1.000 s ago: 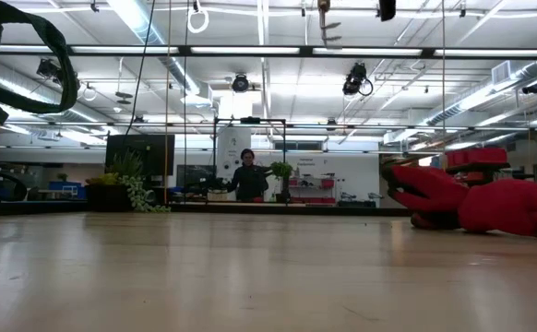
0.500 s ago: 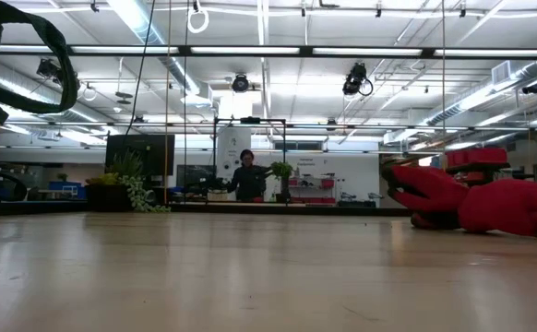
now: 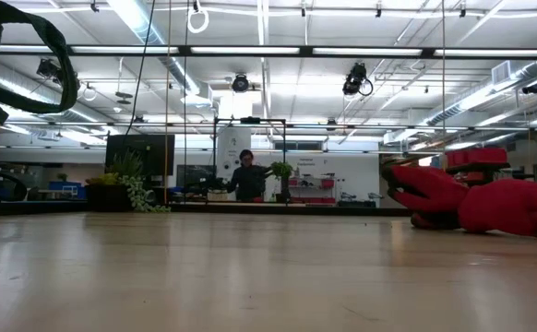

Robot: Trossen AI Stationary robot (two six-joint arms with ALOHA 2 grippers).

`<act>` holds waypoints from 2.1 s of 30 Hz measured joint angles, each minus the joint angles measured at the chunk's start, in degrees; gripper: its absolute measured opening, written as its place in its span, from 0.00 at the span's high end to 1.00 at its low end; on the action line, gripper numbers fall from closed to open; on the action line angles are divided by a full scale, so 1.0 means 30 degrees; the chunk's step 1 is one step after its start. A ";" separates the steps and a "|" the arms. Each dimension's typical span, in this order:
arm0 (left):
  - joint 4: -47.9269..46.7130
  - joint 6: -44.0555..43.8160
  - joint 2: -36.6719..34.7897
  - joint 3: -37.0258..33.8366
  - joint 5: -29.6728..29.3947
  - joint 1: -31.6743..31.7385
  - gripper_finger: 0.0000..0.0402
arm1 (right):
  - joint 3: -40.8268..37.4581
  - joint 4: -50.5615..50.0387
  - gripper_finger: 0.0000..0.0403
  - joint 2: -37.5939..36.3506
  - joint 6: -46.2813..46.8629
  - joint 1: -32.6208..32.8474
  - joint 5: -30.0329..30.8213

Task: Pick & Place Garden tools in Gardening bag
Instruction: Put the brown hand rake into the white gardening bag

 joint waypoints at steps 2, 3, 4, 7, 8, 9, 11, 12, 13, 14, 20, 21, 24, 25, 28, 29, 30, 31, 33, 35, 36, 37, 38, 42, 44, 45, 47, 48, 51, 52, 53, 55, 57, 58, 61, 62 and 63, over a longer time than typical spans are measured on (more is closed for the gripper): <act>0.0005 -0.0099 0.0007 0.0005 0.0270 0.0000 0.91 | 0.0000 -0.0010 0.86 0.0000 0.0000 -0.0020 -0.0006; 0.0019 -0.0386 0.0007 0.0005 0.0386 -0.0007 0.91 | 0.0000 -0.0034 0.86 0.0000 0.0005 -0.0064 -0.0012; 0.0075 -0.0542 0.0078 0.0005 0.0532 -0.0007 0.91 | 0.0000 -0.0034 0.86 0.0000 0.0015 -0.0117 -0.0122; 0.0088 -0.1000 0.0416 0.0020 0.0590 -0.0015 0.91 | 0.0000 -0.0030 0.86 0.0047 0.0104 -0.0347 -0.0999; 0.0066 -0.1011 0.0466 -0.0004 0.0588 -0.0015 0.91 | 0.0000 -0.0045 0.86 0.0061 0.0143 -0.0424 -0.1170; 0.0248 -0.1020 0.0614 -0.0009 0.0582 -0.0015 0.90 | 0.0000 -0.0055 0.86 0.0066 0.0141 -0.0502 -0.1300; 0.0828 -0.1402 0.0863 0.0039 0.0579 -0.0015 0.87 | 0.0002 -0.0044 0.86 0.0066 0.0140 -0.0670 -0.1507; 0.0845 -0.1482 0.0925 0.0008 0.0586 -0.0015 0.84 | 0.0000 -0.0051 0.86 0.0066 0.0138 -0.0750 -0.1513; 0.0988 -0.1508 0.1072 -0.0002 0.0586 -0.0015 0.82 | 0.0000 -0.0081 0.86 0.0066 0.0138 -0.0824 -0.1514; 0.1457 -0.1503 0.1330 0.0009 0.0586 -0.0015 0.79 | 0.0000 -0.0158 0.86 0.0066 0.0138 -0.0910 -0.1514; 0.2443 -0.2007 0.2128 0.0026 0.0581 -0.0015 0.61 | 0.0000 -0.0516 0.86 0.0066 0.0132 -0.1373 -0.2314; 0.2456 -0.2135 0.2235 -0.0007 0.0584 -0.0015 0.58 | 0.0000 -0.0591 0.86 0.0066 0.0138 -0.1437 -0.2452; 0.3417 -0.2431 0.2759 0.0005 0.0825 -0.0015 0.49 | 0.0000 -0.0888 0.86 0.0066 0.0134 -0.1571 -0.2490; 0.3532 -0.2510 0.2874 -0.0002 0.0912 -0.0015 0.47 | 0.0000 -0.0954 0.86 0.0066 0.0138 -0.1610 -0.2489; 0.4539 -0.2903 0.3424 0.0005 0.1188 -0.0015 0.39 | 0.0000 -0.1069 0.86 0.0066 0.0131 -0.1697 -0.2483; 0.4719 -0.2989 0.3584 0.0005 0.1321 -0.0018 0.37 | 0.0000 -0.1114 0.86 0.0066 0.0131 -0.1699 -0.2483; 0.4987 -0.3016 0.3751 0.0000 0.1457 -0.0015 0.35 | 0.0000 -0.1163 0.86 0.0066 0.0131 -0.1699 -0.2476; 0.5369 -0.3025 0.3933 -0.0001 0.1594 -0.0015 0.34 | 0.0000 -0.1173 0.86 0.0066 0.0131 -0.1699 -0.2476; 0.5771 -0.3297 0.4242 0.0005 0.1805 -0.0022 0.32 | 0.0000 -0.1169 0.86 0.0066 0.0131 -0.1699 -0.2476; 0.6258 -0.3414 0.4673 0.0005 0.2071 -0.0017 0.31 | 0.0000 -0.1169 0.86 0.0066 0.0131 -0.1699 -0.2476; 0.6477 -0.3421 0.4884 0.0005 0.2205 -0.0018 0.30 | 0.0007 -0.1169 0.86 0.0066 0.0131 -0.1699 -0.2476; 0.6763 -0.3440 0.5083 0.0005 0.2316 -0.0017 0.30 | 0.0000 -0.1162 0.86 0.0066 0.0131 -0.1699 -0.2476; 0.7018 -0.3498 0.5268 0.0005 0.2481 -0.0015 0.30 | 0.0000 -0.1162 0.86 0.0066 0.0131 -0.1699 -0.2476; 0.8101 -0.3586 0.6186 0.0005 0.3065 -0.0015 0.30 | 0.0000 -0.1160 0.86 0.0066 0.0131 -0.1699 -0.2469; 0.8613 -0.3768 0.6735 0.0005 0.3318 -0.0015 0.30 | 0.0000 -0.1155 0.86 0.0066 0.0127 -0.1699 -0.2461; 0.8825 -0.3853 0.6988 0.0005 0.3502 -0.0015 0.30 | 0.0000 -0.1162 0.86 0.0066 0.0124 -0.1699 -0.2461; 0.9463 -0.3928 0.7488 0.0005 0.3821 -0.0015 0.30 | 0.0000 -0.1168 0.86 0.0066 0.0124 -0.1699 -0.2454; 0.9762 -0.3963 0.7725 0.0005 0.3990 -0.0019 0.30 | 0.0000 -0.1163 0.86 0.0066 0.0124 -0.1699 -0.2456; 1.0468 -0.4266 0.8397 0.0005 0.4308 -0.0022 0.30 | 0.0000 -0.1162 0.86 0.0066 0.0127 -0.1699 -0.2476; 1.0603 -0.4326 0.8543 0.0005 0.4381 -0.0022 0.30 | 0.0000 -0.1162 0.86 0.0066 0.0152 -0.1699 -0.2483; 1.0813 -0.4372 0.8708 0.0005 0.4429 -0.0022 0.30 | 0.0000 -0.1162 0.86 0.0066 0.0267 -0.1699 -0.2492; 1.1061 -0.4376 0.8986 0.0005 0.4436 -0.0022 0.30 | 0.0000 -0.1162 0.86 0.0072 0.0646 -0.1699 -0.2498; 1.1119 -0.4379 0.9230 0.0005 0.4441 -0.0022 0.30 | 0.0007 -0.1065 0.86 0.0226 0.0704 -0.1694 -0.2503; 1.1159 -0.4379 0.9341 0.0005 0.4433 -0.0022 0.30 | 0.0007 -0.1147 0.86 0.0294 0.0714 -0.1692 -0.2505; 1.1214 -0.4370 0.9419 0.0005 0.4403 -0.0022 0.30 | 0.0007 -0.0939 0.86 0.0688 0.1108 -0.1692 -0.3199; 1.1272 -0.4364 0.9413 0.0005 0.4382 -0.0022 0.30 | 0.0007 -0.0842 0.86 0.0881 0.1205 -0.1692 -0.3367; 1.1282 -0.4364 0.9406 0.0005 0.4382 -0.0022 0.30 | 0.0007 -0.0632 0.86 0.1100 0.1216 -0.1691 -0.3419</act>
